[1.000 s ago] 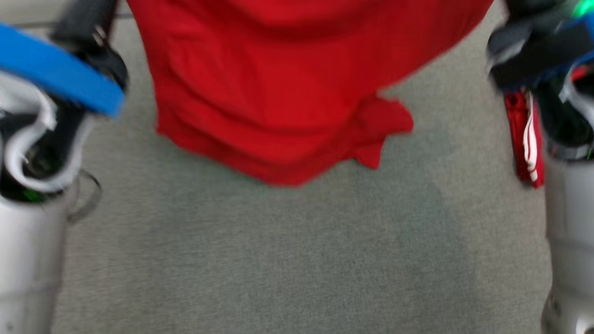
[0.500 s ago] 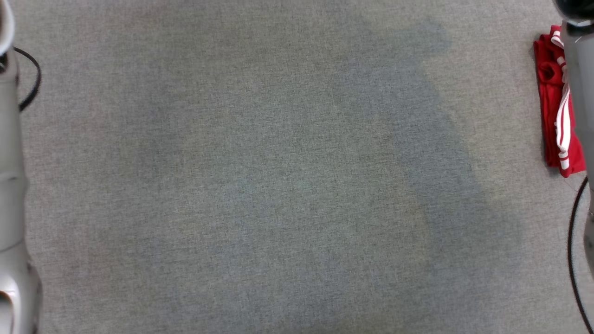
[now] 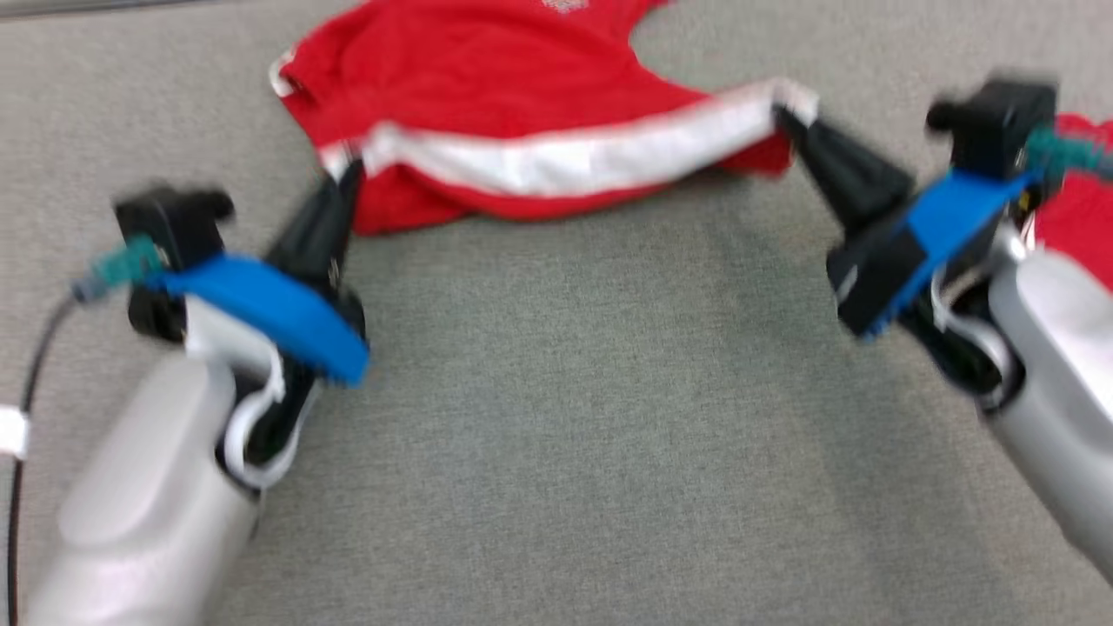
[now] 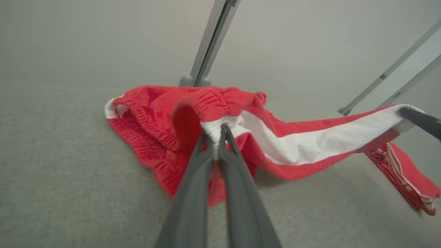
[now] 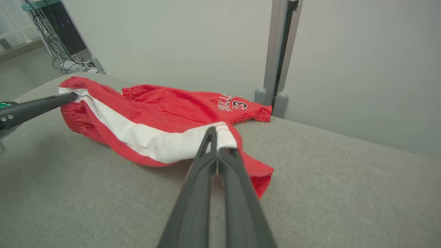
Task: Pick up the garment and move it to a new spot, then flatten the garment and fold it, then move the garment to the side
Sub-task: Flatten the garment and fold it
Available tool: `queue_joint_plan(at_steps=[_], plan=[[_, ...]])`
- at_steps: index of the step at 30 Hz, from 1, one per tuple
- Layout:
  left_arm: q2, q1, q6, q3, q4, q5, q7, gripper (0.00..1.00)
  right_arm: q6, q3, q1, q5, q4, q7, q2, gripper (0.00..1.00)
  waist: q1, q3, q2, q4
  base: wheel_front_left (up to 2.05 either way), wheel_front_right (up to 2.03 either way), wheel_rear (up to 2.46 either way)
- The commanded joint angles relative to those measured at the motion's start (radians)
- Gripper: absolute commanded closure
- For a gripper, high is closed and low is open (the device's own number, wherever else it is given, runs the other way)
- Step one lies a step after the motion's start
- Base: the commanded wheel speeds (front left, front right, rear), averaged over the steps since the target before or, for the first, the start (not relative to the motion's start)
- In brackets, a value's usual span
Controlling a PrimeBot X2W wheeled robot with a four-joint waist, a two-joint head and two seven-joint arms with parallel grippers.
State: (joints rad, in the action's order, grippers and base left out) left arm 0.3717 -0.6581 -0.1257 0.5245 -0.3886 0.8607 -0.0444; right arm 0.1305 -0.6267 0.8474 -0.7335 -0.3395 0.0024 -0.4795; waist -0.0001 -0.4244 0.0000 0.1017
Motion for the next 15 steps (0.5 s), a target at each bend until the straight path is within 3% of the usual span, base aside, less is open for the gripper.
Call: queue_joint_plan(at_steps=[1, 7, 11, 15], plan=[[0.02, 0.047, -0.007, 0.022, 0.016, 0.017, 0.004, 1.0, 0.001, -0.009, -0.048, -0.022, 0.031, 0.019, -0.029, 1.0, 0.0001, 0.028, 0.0, 0.009, 0.0, 0.0, 0.0], [0.127, 0.301, -0.006, 0.096, 0.152, 0.076, 0.021, 1.0, 0.001, 0.014, -0.301, -0.125, 0.185, 0.139, -0.148, 1.0, 0.0001, 0.137, 0.0, 0.003, 0.0, 0.0, 0.0], [0.186, 0.48, 0.056, 0.112, 0.326, 0.128, 0.069, 1.0, 0.001, 0.107, -0.484, -0.169, 0.29, 0.253, -0.205, 1.0, 0.0001, 0.193, 0.0, -0.005, 0.0, 0.0, 0.0], [0.253, 0.635, 0.137, 0.12, 0.517, 0.167, 0.117, 1.0, 0.001, 0.251, -0.674, -0.172, 0.41, 0.372, -0.209, 1.0, 0.0001, 0.219, 0.0, -0.012, 0.0, 0.0, 0.0]])
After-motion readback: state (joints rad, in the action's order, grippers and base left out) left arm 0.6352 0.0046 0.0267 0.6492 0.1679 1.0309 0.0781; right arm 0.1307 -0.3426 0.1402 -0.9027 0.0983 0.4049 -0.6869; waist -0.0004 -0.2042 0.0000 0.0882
